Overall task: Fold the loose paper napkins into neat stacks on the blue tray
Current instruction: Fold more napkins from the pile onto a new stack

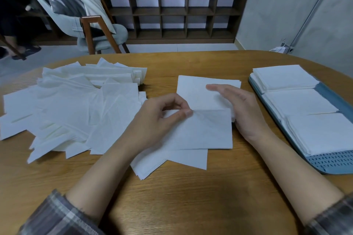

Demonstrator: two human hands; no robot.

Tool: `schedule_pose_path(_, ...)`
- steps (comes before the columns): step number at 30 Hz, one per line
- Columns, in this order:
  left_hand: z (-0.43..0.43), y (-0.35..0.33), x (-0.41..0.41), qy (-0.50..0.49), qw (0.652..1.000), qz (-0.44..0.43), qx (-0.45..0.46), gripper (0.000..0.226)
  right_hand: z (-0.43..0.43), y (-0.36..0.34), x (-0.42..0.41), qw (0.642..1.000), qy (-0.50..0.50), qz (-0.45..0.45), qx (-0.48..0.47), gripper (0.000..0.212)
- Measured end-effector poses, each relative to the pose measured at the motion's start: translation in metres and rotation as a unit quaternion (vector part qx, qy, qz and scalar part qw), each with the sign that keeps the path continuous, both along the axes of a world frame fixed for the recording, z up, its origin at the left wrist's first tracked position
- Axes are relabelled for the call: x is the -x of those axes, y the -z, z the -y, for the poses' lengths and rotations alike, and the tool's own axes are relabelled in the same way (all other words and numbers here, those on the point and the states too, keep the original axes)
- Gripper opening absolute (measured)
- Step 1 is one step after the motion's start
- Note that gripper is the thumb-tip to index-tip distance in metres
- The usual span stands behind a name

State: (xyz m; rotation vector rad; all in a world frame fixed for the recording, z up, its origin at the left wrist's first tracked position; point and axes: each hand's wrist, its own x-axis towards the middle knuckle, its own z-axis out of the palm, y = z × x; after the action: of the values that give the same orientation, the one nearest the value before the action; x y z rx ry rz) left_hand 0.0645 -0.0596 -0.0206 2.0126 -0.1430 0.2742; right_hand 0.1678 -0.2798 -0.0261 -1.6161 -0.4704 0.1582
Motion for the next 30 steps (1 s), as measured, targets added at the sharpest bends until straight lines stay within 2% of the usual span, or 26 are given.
schedule_pose_path(2, 0.001, -0.002, -0.001, -0.028, 0.999, 0.021, 0.038, 0.003, 0.000, -0.001, 0.001, 0.999, -0.038, -0.035, -0.008, 0.045)
schedule_pose_path(4, 0.001, -0.002, -0.001, -0.062, 0.995, 0.042, 0.059, 0.002, 0.000, 0.000, 0.004, 0.996, -0.078, -0.051, -0.013, 0.052)
schedule_pose_path(8, 0.000, 0.000, -0.003, -0.105, 0.989, 0.061, 0.079, 0.010, -0.003, -0.002, 0.011, 0.997, -0.079, -0.002, 0.021, 0.018)
schedule_pose_path(11, 0.002, -0.003, -0.001, -0.088, 0.992, 0.048, 0.082, 0.026, -0.002, -0.004, 0.011, 0.998, -0.051, -0.002, 0.020, 0.016)
schedule_pose_path(13, 0.001, -0.001, -0.001, -0.070, 0.991, 0.027, 0.108, 0.023, -0.001, -0.005, 0.009, 0.998, -0.051, -0.006, 0.020, 0.018)
schedule_pose_path(16, -0.002, 0.003, -0.003, -0.088, 0.990, 0.009, 0.110, 0.011, -0.002, -0.003, 0.008, 0.997, -0.073, -0.004, 0.032, 0.032)
schedule_pose_path(19, -0.004, 0.004, -0.004, -0.121, 0.988, 0.007, 0.099, 0.010, -0.004, -0.003, 0.010, 0.994, -0.101, -0.007, 0.039, 0.057)
schedule_pose_path(22, -0.004, 0.003, -0.004, -0.125, 0.987, 0.002, 0.099, 0.010, -0.005, -0.003, 0.010, 0.993, -0.110, -0.003, 0.042, 0.073)
schedule_pose_path(30, 0.000, 0.001, -0.002, -0.111, 0.990, -0.007, 0.081, 0.010, -0.004, -0.007, 0.014, 0.990, -0.119, 0.024, 0.070, 0.081)
